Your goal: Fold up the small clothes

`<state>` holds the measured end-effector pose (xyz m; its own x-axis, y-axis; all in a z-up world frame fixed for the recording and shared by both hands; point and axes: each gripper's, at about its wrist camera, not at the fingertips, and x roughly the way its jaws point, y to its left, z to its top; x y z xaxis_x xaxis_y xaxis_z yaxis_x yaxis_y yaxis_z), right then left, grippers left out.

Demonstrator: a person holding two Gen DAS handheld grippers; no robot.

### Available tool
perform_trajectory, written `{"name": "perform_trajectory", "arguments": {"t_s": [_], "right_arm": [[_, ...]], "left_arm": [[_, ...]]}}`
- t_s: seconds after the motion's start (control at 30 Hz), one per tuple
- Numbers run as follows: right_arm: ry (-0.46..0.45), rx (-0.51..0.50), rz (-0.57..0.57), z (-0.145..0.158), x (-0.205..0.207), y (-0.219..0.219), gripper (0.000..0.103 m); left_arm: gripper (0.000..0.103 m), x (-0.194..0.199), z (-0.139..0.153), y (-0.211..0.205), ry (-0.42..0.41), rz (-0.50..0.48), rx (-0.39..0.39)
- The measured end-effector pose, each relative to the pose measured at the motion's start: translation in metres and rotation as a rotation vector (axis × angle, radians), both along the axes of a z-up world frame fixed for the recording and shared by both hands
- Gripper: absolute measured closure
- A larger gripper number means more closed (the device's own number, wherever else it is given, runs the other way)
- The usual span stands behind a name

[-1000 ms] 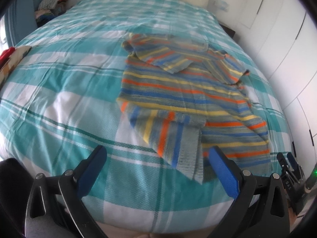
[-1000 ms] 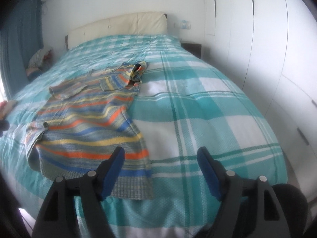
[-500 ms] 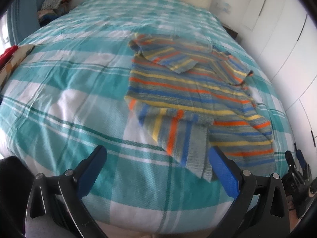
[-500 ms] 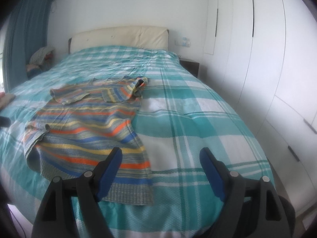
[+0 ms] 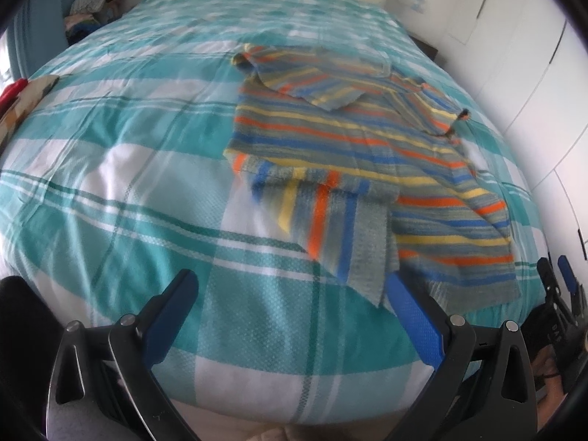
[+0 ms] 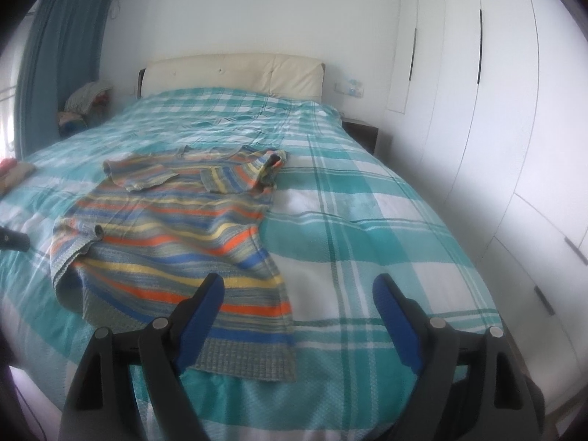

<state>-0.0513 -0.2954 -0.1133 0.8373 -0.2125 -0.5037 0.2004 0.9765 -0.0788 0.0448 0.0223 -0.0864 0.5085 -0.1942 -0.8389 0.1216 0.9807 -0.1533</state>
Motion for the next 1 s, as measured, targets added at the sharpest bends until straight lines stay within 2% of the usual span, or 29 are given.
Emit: {"name": "perform_trajectory", "arguments": {"t_s": [0.23, 0.47, 0.57, 0.63, 0.77, 0.83, 0.93, 1.0], "right_arm": [[0.003, 0.021, 0.02, -0.003, 0.006, 0.001, 0.02], [0.057, 0.003, 0.06, -0.016, 0.021, 0.013, 0.02], [0.07, -0.027, 0.08, -0.02, 0.023, 0.021, 0.02], [0.075, -0.036, 0.093, -0.02, 0.025, 0.024, 0.02], [0.039, -0.007, 0.08, -0.013, 0.021, 0.017, 0.02], [0.005, 0.007, 0.048, -0.006, 0.012, 0.009, 0.02], [-0.045, 0.057, -0.023, 0.002, 0.0, -0.01, 0.018], [-0.068, 0.114, -0.069, 0.004, -0.004, -0.025, 0.015]], "left_arm": [[0.001, -0.011, -0.015, 0.002, 0.021, -0.015, 0.028], [0.001, -0.019, -0.021, 0.021, 0.037, -0.005, 0.048], [0.001, -0.014, -0.014, 0.033, 0.028, 0.005, 0.069], [0.001, -0.006, 0.002, 0.044, -0.004, 0.029, 0.073], [0.001, 0.002, 0.04, 0.059, -0.111, 0.084, 0.034], [0.001, 0.004, 0.048, 0.065, -0.13, 0.111, -0.011], [0.001, 0.008, 0.038, 0.066, -0.083, 0.099, -0.119], [0.001, 0.012, 0.024, 0.055, -0.024, 0.075, -0.165]]}}
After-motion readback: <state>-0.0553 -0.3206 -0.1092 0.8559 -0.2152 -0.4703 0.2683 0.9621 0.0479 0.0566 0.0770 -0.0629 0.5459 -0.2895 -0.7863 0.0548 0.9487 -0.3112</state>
